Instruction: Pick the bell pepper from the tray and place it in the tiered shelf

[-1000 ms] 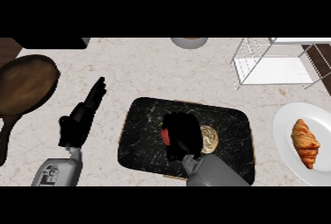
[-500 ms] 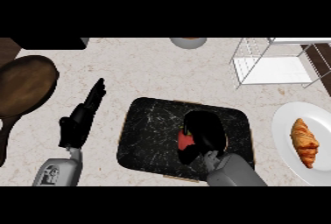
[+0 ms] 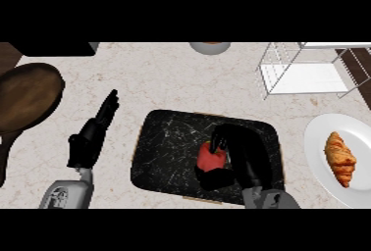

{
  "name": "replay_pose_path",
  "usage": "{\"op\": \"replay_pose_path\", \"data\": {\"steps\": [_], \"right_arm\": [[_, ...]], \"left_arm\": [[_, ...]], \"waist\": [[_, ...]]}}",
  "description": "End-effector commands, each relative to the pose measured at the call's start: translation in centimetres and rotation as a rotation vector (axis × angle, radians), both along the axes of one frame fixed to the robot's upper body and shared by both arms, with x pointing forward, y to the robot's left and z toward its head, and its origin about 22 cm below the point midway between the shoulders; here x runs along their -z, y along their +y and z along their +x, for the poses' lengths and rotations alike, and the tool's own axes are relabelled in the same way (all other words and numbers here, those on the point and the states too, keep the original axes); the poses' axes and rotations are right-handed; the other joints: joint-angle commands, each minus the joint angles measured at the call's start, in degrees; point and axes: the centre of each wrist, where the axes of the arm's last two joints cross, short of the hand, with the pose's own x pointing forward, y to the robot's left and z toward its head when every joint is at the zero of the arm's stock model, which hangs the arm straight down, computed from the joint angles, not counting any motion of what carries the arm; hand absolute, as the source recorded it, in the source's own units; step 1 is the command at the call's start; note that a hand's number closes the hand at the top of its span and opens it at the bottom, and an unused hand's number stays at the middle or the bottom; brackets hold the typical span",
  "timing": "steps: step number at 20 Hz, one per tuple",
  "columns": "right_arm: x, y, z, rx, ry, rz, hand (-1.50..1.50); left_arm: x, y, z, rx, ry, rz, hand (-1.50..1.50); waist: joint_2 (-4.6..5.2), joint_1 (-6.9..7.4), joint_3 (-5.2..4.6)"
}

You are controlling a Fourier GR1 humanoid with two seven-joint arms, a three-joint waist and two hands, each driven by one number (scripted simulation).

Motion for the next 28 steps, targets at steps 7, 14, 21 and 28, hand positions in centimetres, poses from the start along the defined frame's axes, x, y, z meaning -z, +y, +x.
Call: {"op": "replay_pose_path", "data": {"steps": [7,14,21,28], "right_arm": [[-10.2,-2.6,-3.9,0.127,-0.255,0.179,1.50],[-14.9,-3.7,-3.8,0.294,-0.394,0.042,1.50],[-19.4,-6.8,-1.2,0.424,-0.520,0.000,1.50],[-22.8,-9.3,2.3,0.470,-0.563,-0.001,1.50]], "left_arm": [[0.6,0.8,0.1,0.004,-0.008,0.004,0.00],[-0.9,0.7,0.1,0.010,-0.009,-0.012,0.00],[-0.4,-0.3,1.4,0.014,-0.002,-0.003,0.00],[0.0,-0.2,-0.6,0.015,0.006,-0.033,0.00]], "waist": [[0.01,0.06,-0.06],[-0.02,0.46,-0.06],[0.11,0.26,-0.06],[0.07,0.85,-0.03]]}}
